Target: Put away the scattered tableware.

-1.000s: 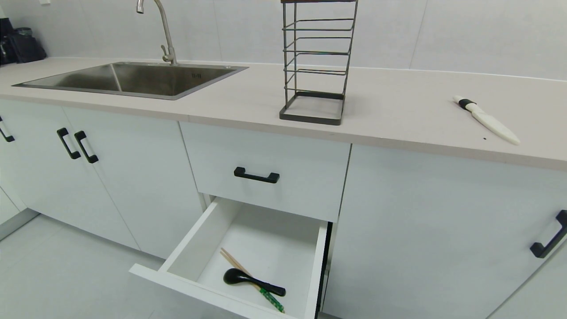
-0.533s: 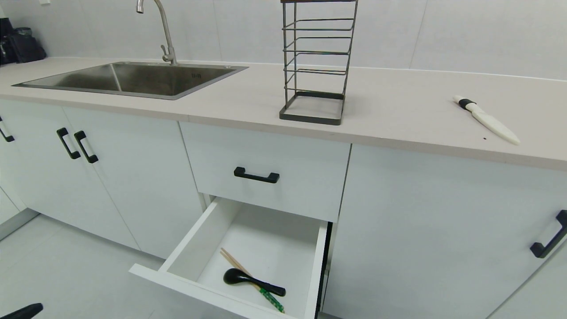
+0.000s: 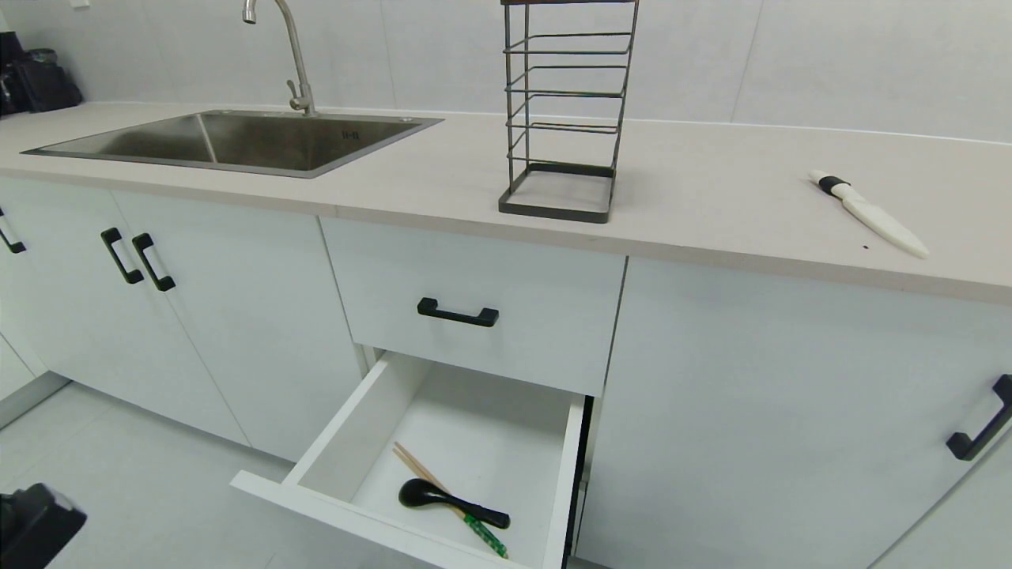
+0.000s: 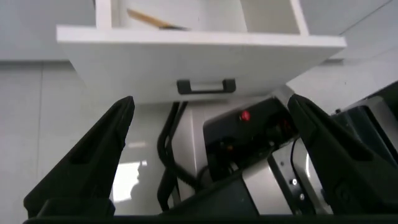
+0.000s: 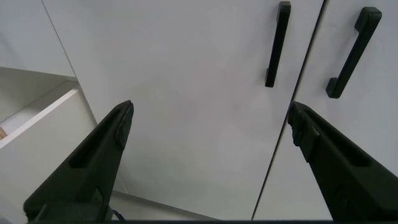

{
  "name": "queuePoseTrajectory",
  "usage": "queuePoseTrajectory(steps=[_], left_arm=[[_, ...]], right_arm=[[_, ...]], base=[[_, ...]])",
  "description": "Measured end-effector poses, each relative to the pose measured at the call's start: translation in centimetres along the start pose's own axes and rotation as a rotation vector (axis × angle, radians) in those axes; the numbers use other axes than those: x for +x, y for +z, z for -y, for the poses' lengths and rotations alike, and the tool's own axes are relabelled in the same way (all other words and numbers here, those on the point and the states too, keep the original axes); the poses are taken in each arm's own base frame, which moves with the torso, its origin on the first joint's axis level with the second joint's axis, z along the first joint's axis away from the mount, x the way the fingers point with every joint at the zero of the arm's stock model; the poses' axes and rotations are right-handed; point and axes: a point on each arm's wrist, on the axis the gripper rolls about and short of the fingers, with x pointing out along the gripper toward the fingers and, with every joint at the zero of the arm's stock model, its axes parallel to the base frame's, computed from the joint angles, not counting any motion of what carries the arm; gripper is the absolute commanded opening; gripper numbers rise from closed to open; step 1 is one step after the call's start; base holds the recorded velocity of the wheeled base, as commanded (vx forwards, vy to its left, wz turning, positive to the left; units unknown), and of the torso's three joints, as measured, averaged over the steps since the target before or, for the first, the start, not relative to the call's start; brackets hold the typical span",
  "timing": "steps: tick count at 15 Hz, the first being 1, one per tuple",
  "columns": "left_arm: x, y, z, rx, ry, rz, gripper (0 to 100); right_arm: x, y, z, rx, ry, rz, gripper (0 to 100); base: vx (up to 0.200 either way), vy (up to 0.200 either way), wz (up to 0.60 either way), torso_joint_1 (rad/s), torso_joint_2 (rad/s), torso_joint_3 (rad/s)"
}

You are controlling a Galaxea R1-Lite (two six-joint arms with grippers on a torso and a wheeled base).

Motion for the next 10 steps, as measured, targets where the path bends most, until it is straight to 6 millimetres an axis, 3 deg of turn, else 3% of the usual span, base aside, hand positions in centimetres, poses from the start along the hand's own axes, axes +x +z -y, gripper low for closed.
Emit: queuePoseTrajectory(steps=[10], left_arm=[[3.7, 1.4, -1.7, 0.028, 0.097, -0.169, 100]], right_arm=[[0.0, 0.0, 0.0, 0.000, 0.000, 0.000, 100]], base=[[0.000, 0.000, 0.00, 0.000, 0.00, 0.000]])
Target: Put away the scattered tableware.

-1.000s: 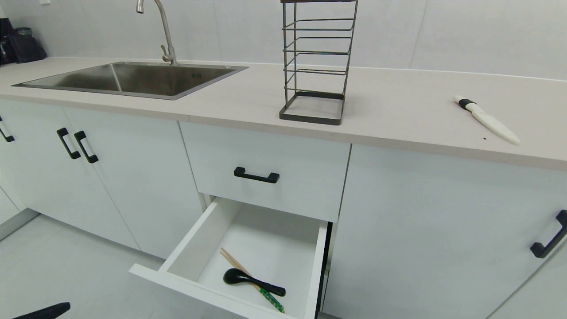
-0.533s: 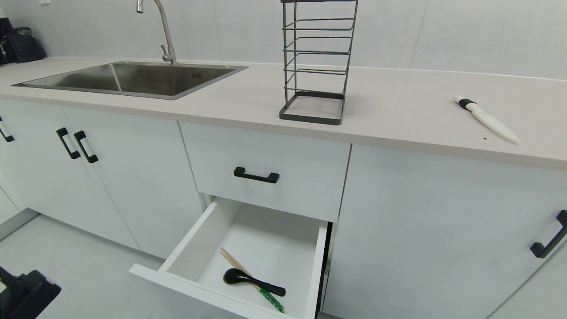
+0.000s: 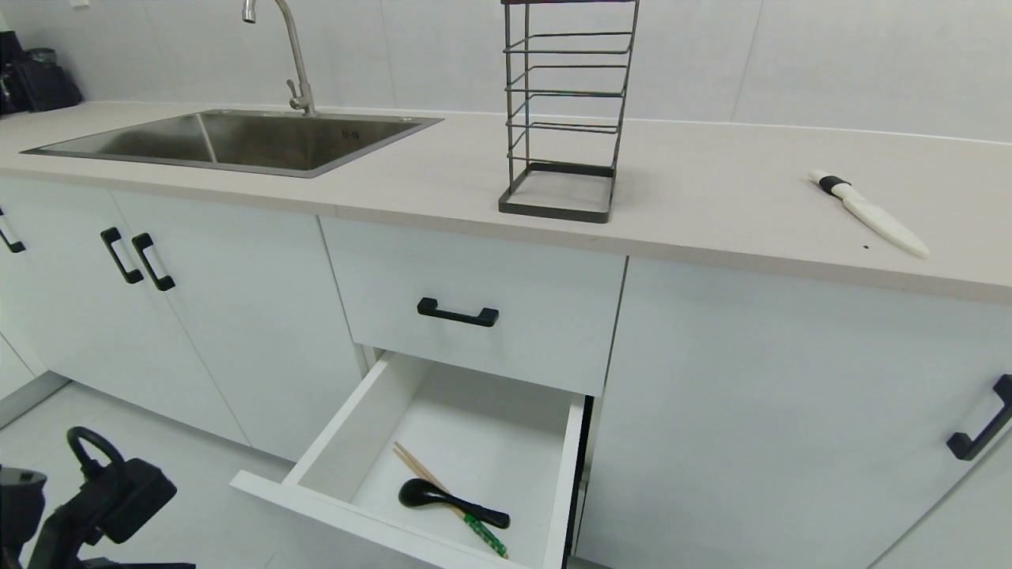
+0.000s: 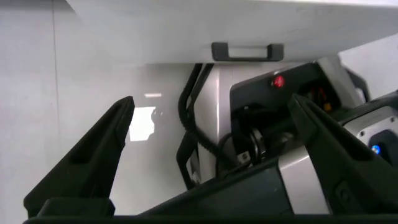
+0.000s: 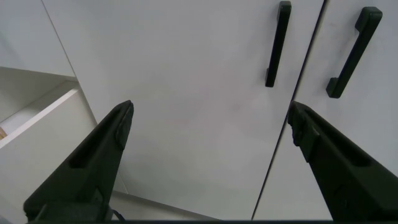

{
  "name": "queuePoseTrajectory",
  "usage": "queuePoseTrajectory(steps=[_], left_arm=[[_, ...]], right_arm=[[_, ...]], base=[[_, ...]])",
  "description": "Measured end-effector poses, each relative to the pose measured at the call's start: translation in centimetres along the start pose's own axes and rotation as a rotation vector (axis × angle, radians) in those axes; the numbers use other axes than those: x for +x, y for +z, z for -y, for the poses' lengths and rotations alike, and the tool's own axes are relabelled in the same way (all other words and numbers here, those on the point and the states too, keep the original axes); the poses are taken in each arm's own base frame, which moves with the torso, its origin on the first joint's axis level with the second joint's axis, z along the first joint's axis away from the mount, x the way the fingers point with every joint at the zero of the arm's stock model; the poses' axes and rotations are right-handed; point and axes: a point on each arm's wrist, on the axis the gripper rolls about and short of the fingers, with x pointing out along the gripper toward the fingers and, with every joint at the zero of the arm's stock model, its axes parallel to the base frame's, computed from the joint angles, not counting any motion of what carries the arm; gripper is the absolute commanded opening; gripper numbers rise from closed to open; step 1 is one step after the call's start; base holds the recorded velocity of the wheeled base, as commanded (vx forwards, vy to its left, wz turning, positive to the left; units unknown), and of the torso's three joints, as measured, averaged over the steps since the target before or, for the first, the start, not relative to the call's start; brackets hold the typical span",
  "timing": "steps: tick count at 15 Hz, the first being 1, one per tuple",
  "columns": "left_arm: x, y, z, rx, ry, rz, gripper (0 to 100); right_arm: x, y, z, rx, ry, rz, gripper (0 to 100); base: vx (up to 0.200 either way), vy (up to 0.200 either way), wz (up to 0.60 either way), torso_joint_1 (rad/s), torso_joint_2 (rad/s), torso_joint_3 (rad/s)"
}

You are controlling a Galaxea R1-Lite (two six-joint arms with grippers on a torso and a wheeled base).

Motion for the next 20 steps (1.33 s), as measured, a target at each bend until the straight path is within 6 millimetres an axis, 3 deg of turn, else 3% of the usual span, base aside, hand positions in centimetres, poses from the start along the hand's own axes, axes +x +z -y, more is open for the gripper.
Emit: queuePoseTrajectory(steps=[5, 8, 20], left_arm=[[2.0, 1.5, -0.7, 0.041, 0.003, 0.001, 100], [3.0, 1.2, -1.0, 0.057, 0.000, -0.057, 100], [7.2, 3.1, -2.5, 0.074, 0.048, -0.011, 100]], right_arm=[[0.0, 0.0, 0.0, 0.000, 0.000, 0.000, 100], [0.0, 0.0, 0.0, 0.000, 0.000, 0.000, 100], [0.0, 0.0, 0.0, 0.000, 0.000, 0.000, 100]], base=[[0.000, 0.000, 0.00, 0.000, 0.00, 0.000], [0.000, 0.000, 0.00, 0.000, 0.00, 0.000], [0.000, 0.000, 0.00, 0.000, 0.00, 0.000]])
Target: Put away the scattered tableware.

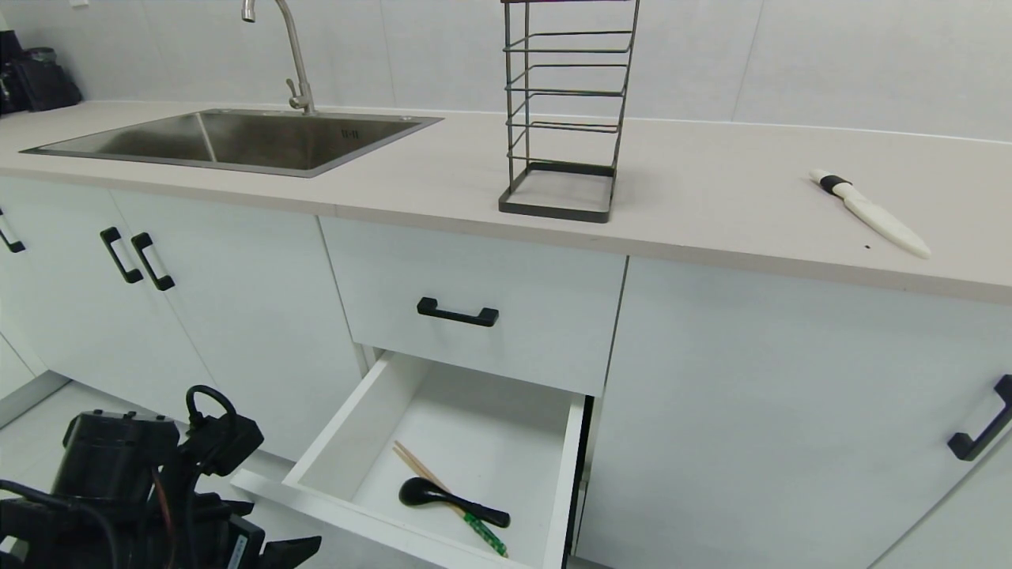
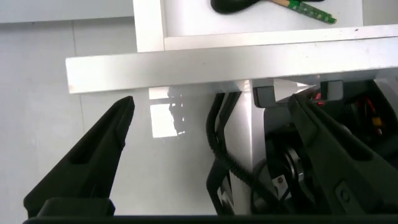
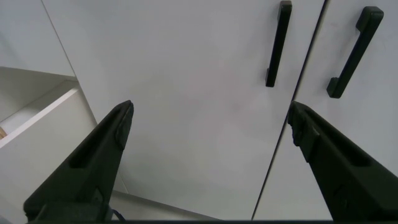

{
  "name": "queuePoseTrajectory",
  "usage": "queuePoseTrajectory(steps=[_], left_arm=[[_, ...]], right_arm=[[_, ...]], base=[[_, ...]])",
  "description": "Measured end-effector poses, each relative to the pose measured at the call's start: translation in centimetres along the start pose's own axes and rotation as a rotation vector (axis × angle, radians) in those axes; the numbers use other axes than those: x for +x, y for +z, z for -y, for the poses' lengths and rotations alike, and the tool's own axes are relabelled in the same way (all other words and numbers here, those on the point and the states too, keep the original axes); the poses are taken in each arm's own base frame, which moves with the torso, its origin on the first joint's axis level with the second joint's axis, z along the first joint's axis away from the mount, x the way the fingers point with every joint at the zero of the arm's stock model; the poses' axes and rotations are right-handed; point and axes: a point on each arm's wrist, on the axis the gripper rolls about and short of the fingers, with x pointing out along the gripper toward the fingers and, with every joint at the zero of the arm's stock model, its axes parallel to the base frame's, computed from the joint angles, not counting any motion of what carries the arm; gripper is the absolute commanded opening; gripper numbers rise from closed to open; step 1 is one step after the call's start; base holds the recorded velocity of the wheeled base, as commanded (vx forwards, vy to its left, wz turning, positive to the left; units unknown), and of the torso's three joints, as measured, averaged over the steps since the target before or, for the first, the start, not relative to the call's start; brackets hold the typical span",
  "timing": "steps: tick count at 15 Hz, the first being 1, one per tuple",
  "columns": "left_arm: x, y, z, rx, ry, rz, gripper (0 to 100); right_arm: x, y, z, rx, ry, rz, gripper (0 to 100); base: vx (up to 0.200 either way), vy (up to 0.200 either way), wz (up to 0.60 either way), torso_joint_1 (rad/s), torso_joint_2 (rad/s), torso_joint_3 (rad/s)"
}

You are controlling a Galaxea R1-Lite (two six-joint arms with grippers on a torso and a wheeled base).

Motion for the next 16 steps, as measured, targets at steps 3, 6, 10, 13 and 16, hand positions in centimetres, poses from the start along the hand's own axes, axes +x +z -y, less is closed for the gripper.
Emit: queuePoseTrajectory(steps=[3, 6, 10, 13, 16], left_arm=[[0.8, 0.6, -0.3, 0.012, 0.006, 0.043, 100], [2.1, 1.3, -0.3, 0.037, -0.003, 0.090, 100], [3.8, 2.1, -0.3, 0.047, -0.016, 0.099, 100], [5.1, 2.9, -0.6, 0.053, -0.016, 0.116, 100], [6.3, 3.5, -0.7, 0.062, -0.023, 0.126, 100]], right_arm=[[0.0, 0.0, 0.0, 0.000, 0.000, 0.000, 100], [0.0, 0.0, 0.0, 0.000, 0.000, 0.000, 100], [0.0, 0.0, 0.0, 0.000, 0.000, 0.000, 100], [0.0, 0.0, 0.0, 0.000, 0.000, 0.000, 100], [0.0, 0.0, 0.0, 0.000, 0.000, 0.000, 100]], base=[[0.000, 0.000, 0.00, 0.000, 0.00, 0.000], [0.000, 0.000, 0.00, 0.000, 0.00, 0.000], [0.000, 0.000, 0.00, 0.000, 0.00, 0.000], [0.000, 0.000, 0.00, 0.000, 0.00, 0.000], [0.000, 0.000, 0.00, 0.000, 0.00, 0.000]])
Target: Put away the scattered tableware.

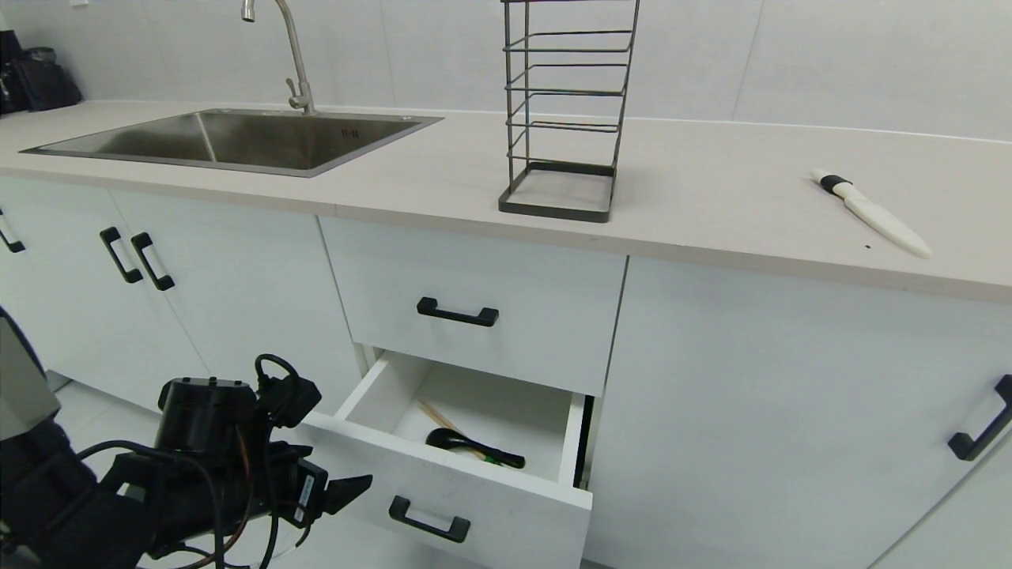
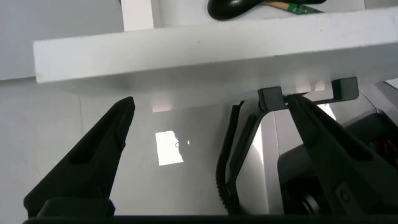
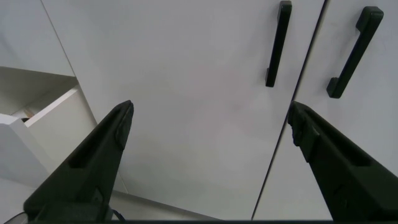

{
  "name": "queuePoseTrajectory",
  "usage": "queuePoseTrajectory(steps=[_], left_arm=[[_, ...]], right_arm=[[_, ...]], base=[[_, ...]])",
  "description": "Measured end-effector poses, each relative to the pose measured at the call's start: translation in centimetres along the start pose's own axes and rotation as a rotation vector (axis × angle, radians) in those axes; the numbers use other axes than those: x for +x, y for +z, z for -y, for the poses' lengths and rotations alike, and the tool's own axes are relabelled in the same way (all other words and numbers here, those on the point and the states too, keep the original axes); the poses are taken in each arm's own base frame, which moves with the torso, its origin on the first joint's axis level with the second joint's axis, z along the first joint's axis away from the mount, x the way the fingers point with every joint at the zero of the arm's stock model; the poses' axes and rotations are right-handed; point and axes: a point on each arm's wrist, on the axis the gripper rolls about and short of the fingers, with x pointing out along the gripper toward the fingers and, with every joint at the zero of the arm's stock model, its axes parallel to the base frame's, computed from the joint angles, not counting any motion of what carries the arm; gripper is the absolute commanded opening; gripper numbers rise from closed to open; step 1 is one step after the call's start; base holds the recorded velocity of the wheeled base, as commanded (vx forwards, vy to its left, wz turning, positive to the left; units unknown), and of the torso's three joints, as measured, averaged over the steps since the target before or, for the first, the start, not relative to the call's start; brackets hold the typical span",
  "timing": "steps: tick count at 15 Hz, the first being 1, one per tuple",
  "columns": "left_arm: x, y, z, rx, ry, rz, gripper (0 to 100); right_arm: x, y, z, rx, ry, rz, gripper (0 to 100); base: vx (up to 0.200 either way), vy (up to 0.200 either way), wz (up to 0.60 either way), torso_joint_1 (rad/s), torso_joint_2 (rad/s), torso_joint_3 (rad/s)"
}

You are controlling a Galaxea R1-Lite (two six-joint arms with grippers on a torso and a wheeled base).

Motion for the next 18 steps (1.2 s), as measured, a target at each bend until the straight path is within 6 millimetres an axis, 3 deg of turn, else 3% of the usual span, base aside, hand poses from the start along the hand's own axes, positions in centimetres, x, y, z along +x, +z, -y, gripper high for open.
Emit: queuePoseTrajectory(steps=[7, 18], left_arm=[[2.6, 1.7, 0.5, 0.025, -0.035, 0.030, 100], [6.5, 5.3, -0.7, 0.010, -0.024, 0.156, 100]], right_arm=[[0.0, 0.0, 0.0, 0.000, 0.000, 0.000, 100], [0.0, 0.0, 0.0, 0.000, 0.000, 0.000, 100]], base=[[0.000, 0.000, 0.00, 0.000, 0.00, 0.000], [0.000, 0.000, 0.00, 0.000, 0.00, 0.000]])
